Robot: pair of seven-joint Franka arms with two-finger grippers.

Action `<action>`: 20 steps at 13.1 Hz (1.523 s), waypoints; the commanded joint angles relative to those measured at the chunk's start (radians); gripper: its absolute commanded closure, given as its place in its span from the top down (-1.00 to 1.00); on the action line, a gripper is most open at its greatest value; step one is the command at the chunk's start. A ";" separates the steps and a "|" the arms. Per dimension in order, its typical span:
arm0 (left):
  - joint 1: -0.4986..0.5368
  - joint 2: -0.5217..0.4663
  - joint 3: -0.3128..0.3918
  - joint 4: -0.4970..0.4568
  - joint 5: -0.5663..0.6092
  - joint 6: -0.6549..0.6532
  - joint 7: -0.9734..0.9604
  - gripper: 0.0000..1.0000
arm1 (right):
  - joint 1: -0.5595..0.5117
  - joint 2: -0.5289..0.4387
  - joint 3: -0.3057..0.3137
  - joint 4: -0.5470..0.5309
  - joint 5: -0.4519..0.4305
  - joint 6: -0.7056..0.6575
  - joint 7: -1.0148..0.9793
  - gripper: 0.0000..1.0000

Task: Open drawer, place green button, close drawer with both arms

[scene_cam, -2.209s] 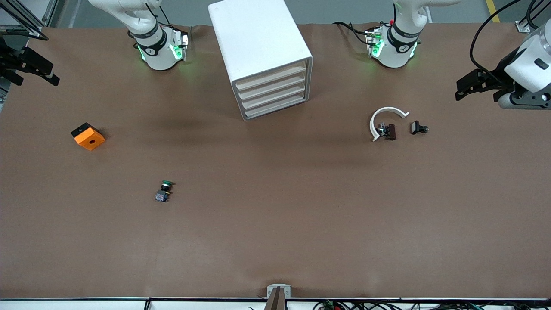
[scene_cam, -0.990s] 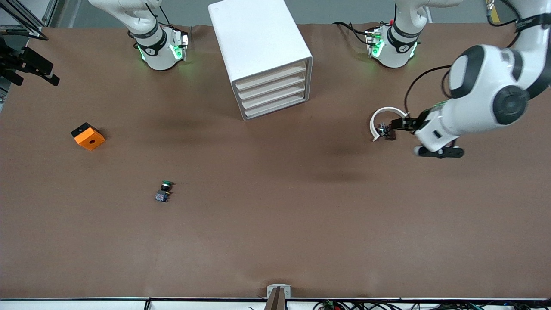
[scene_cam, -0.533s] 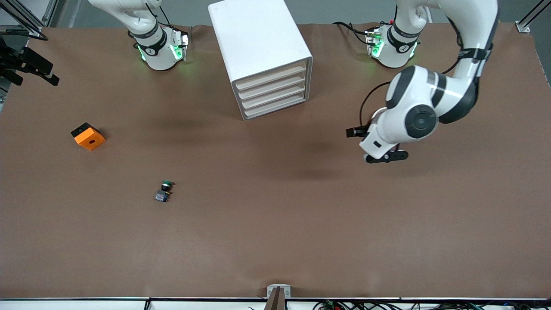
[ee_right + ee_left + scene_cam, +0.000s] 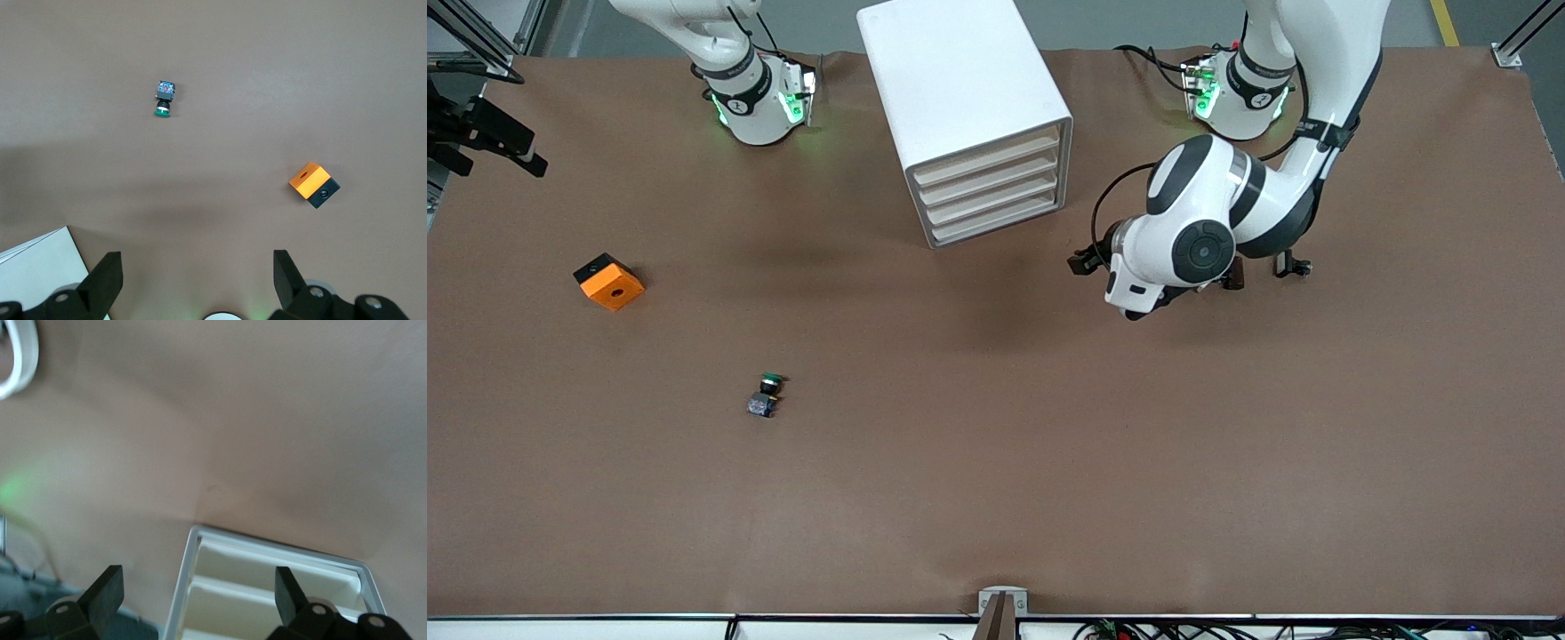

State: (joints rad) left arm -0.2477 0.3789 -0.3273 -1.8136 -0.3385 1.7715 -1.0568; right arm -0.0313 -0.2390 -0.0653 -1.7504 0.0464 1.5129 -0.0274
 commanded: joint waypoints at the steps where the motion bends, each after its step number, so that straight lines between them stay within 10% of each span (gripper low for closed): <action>1: -0.016 0.072 -0.006 0.082 -0.072 -0.066 -0.160 1.00 | -0.001 -0.013 -0.001 -0.006 -0.008 -0.003 -0.008 1.00; 20: -0.005 0.486 -0.004 0.181 -0.481 -0.227 -1.060 1.00 | -0.001 -0.013 -0.001 -0.006 -0.008 -0.005 -0.005 1.00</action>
State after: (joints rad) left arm -0.2490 0.8452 -0.3254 -1.6501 -0.7957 1.5808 -2.0624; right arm -0.0313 -0.2390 -0.0654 -1.7504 0.0464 1.5127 -0.0274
